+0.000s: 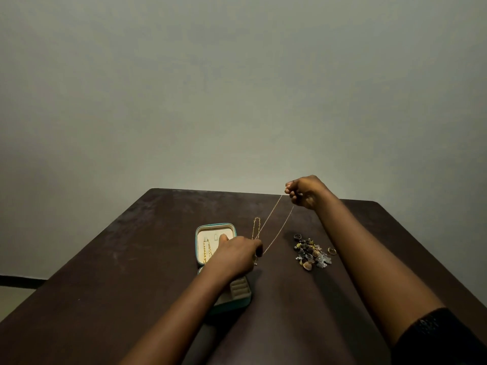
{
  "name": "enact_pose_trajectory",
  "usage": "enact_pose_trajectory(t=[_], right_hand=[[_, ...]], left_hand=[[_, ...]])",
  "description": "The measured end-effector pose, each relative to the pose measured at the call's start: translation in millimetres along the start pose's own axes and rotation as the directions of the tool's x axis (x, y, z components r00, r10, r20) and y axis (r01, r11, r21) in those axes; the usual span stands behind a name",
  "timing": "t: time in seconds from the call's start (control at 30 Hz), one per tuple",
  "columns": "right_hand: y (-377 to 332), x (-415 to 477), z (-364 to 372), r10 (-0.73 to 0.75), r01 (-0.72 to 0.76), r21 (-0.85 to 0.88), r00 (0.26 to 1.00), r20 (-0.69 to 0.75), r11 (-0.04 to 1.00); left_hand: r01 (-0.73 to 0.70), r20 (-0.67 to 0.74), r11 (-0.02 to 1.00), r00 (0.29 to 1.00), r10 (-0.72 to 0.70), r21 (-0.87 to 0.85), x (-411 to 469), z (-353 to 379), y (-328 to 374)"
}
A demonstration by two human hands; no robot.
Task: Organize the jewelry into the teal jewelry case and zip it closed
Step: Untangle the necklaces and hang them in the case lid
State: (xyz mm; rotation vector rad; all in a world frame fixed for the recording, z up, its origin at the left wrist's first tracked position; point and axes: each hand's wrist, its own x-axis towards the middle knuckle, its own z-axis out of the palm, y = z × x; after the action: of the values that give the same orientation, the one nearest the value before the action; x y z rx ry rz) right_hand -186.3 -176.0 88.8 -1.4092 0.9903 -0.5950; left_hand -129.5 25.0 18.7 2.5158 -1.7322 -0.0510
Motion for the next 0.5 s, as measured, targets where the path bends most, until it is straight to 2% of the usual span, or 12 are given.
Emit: enact_pose_trajectory(t=[0.07,0.2,0.3,0.33,0.4,0.43,0.47,0.5], right_hand=[[-12.9,-36.8,-13.5,-0.038,0.038,-0.004,0.999,0.011,0.999],[-22.1,-58.8,-17.7,-0.023,0.023,0.002,0.998,0.062,1.0],[-25.5,-75.6,-19.3,-0.024,0.017,0.055,0.992,0.124,0.998],[-26.5,-81.0,-20.2,-0.034,0.023,0.084,0.99,0.137,0.996],[-27.8,-91.8,-21.8,-0.051,0.028,0.143,0.985,0.165,0.989],[-28.0,-98.0,-22.6,-0.057,0.026,0.167,0.982,0.18,0.986],[-28.2,-103.3,-23.4,-0.06,0.021,0.193,0.978,0.2,0.981],[-28.0,-108.5,-24.3,-0.06,0.01,0.221,0.973,0.221,0.975]], left_hand=[[0.026,-0.056,0.998,0.998,-0.024,0.048,-19.1,-6.4,4.6],[0.183,-0.012,0.969,0.983,-0.184,0.168,-15.6,-3.6,-1.0],[0.272,0.019,0.958,0.961,-0.274,0.089,-14.4,-2.1,-5.1],[0.295,0.026,0.955,0.955,-0.295,-0.005,-14.0,-3.3,-5.8],[0.297,0.025,0.899,0.952,-0.305,-0.322,-12.8,-6.3,-8.5],[0.263,0.012,0.814,0.954,-0.3,-0.518,-13.4,-7.5,-9.1],[0.22,0.007,0.672,0.952,-0.305,-0.707,-15.0,-8.7,-8.3],[0.186,0.029,0.472,0.947,-0.321,-0.862,-16.2,-10.9,-6.5]])
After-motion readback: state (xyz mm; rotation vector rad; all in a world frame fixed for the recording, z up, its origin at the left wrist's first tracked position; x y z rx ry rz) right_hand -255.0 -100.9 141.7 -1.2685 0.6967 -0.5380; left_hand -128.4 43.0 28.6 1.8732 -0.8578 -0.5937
